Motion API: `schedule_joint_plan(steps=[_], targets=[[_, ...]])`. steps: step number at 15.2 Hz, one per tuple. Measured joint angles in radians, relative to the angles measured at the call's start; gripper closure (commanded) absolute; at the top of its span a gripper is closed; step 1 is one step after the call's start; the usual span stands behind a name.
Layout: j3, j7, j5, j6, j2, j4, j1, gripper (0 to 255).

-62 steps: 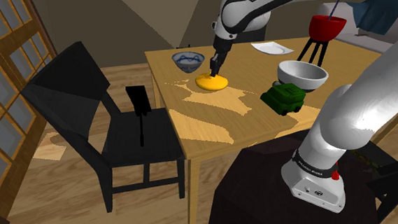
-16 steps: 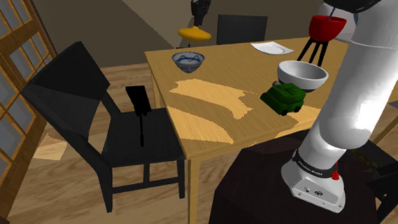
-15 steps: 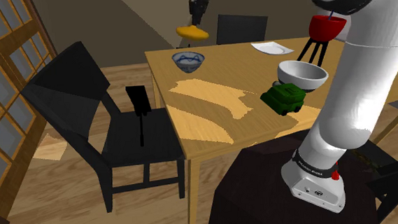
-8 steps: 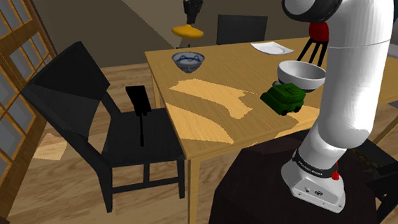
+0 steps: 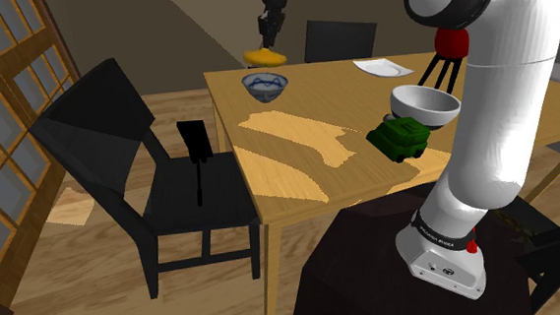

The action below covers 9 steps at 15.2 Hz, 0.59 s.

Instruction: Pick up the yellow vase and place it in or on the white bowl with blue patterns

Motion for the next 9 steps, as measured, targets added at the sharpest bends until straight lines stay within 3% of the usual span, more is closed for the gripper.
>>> schedule_joint_plan(steps=[9], targets=[[0.003, -0.005, -0.001, 0.129, -0.016, -0.145, 0.009, 255]])
